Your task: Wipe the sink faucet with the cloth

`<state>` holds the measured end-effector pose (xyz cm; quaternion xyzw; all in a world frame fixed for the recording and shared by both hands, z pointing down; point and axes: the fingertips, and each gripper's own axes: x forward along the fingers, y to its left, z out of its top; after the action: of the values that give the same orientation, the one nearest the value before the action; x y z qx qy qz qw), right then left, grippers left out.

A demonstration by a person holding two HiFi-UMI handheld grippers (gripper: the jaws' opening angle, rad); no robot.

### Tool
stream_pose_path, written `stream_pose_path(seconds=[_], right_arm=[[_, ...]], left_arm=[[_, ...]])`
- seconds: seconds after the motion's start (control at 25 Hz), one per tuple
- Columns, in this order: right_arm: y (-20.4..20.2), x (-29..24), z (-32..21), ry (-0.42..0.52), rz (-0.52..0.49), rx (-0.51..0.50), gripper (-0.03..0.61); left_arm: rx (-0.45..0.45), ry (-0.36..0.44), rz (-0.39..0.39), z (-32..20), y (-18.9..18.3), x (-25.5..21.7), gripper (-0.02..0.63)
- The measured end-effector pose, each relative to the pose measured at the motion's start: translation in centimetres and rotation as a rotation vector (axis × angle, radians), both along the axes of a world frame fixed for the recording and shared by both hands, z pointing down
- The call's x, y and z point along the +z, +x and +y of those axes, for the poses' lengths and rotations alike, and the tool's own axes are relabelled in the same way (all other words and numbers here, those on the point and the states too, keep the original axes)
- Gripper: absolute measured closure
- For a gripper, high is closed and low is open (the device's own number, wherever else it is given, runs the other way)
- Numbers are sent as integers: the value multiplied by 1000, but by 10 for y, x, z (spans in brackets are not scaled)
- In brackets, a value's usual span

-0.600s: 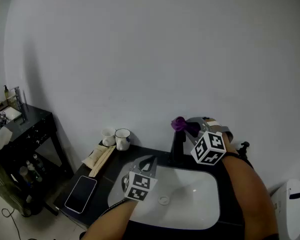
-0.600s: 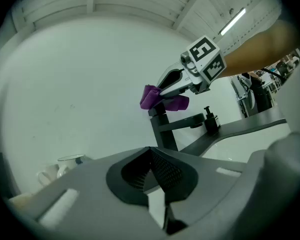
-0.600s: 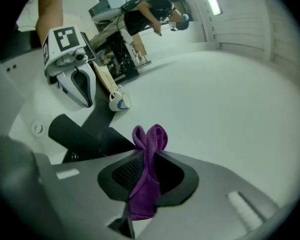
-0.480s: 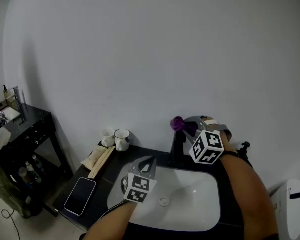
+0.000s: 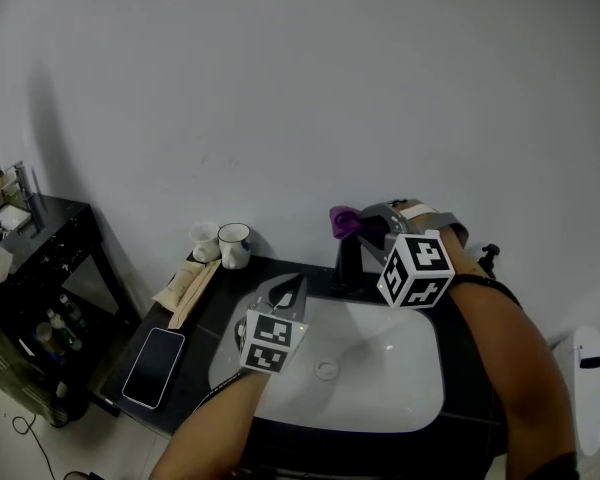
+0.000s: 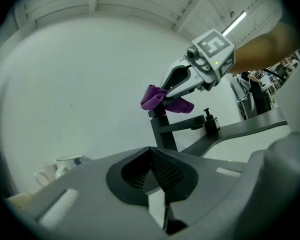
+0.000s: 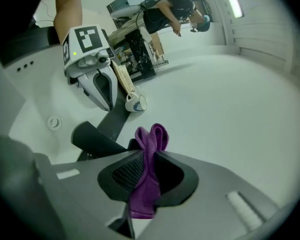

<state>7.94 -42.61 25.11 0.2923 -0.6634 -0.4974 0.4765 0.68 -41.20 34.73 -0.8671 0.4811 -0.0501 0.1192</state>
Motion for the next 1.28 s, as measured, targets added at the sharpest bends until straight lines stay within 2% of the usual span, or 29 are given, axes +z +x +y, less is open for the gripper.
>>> stream_pose_path(seconds=[0.24, 0.48, 0.6, 0.8, 0.96, 1.16, 1.28], right_arm=[[-6, 5, 38, 12, 22, -27, 514], [-4, 12, 68, 30, 11, -39, 515], [-6, 19, 82, 43, 33, -56, 515], [0, 23, 85, 81, 41, -46, 515], [10, 28, 71, 86, 17, -8, 515], [16, 40, 46, 150, 18, 39, 515], [19, 46, 29, 173, -18, 73, 515]], left_arm=[[8, 19, -25, 4, 2, -3, 597], [-25, 44, -132, 4, 3, 7, 597], [-27, 41, -157, 4, 4, 10, 597], [-28, 29, -149, 4, 3, 9, 597], [-20, 30, -135, 5, 5, 8, 597], [-3, 27, -113, 5, 8, 7, 597], [10, 18, -88, 6, 10, 7, 597]])
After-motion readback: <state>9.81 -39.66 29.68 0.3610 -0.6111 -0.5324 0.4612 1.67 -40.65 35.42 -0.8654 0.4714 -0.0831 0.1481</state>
